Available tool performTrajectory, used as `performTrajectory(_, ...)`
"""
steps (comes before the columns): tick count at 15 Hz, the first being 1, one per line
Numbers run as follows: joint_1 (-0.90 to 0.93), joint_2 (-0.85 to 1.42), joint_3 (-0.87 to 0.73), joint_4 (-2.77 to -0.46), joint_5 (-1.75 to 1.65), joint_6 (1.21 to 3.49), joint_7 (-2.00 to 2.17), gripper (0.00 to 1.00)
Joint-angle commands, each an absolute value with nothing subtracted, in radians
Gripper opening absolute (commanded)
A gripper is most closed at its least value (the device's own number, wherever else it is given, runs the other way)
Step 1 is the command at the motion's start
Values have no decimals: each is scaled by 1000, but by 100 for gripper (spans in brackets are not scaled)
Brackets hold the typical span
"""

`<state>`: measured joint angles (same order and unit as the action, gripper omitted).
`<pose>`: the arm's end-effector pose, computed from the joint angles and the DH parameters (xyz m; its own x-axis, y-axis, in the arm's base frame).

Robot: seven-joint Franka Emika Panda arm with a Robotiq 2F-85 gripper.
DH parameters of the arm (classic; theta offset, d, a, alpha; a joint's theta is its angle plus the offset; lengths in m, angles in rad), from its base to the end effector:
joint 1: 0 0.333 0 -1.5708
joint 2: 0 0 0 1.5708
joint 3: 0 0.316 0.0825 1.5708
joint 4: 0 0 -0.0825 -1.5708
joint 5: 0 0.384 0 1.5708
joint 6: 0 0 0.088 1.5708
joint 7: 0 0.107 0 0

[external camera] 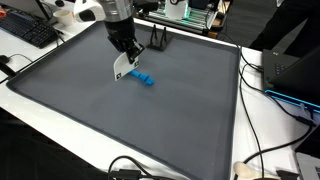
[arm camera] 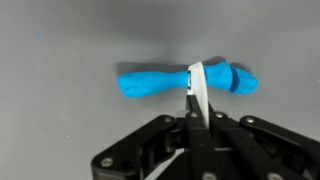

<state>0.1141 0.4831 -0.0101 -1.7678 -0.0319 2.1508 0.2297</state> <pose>0.6438 0.0664 0.2819 0.9900 -0.1077 -0.0909 -0.1033 -0.9933 0.0515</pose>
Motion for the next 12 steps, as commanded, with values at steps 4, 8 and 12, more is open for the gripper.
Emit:
performTrajectory(4, 101, 502, -14, -1776, -57, 2145, 194, 1)
performTrajectory(8, 103, 524, -13, -1770, -63, 2140, 187, 1)
performTrajectory(12, 104, 542, -11, -1762, -65, 2119, 177, 1)
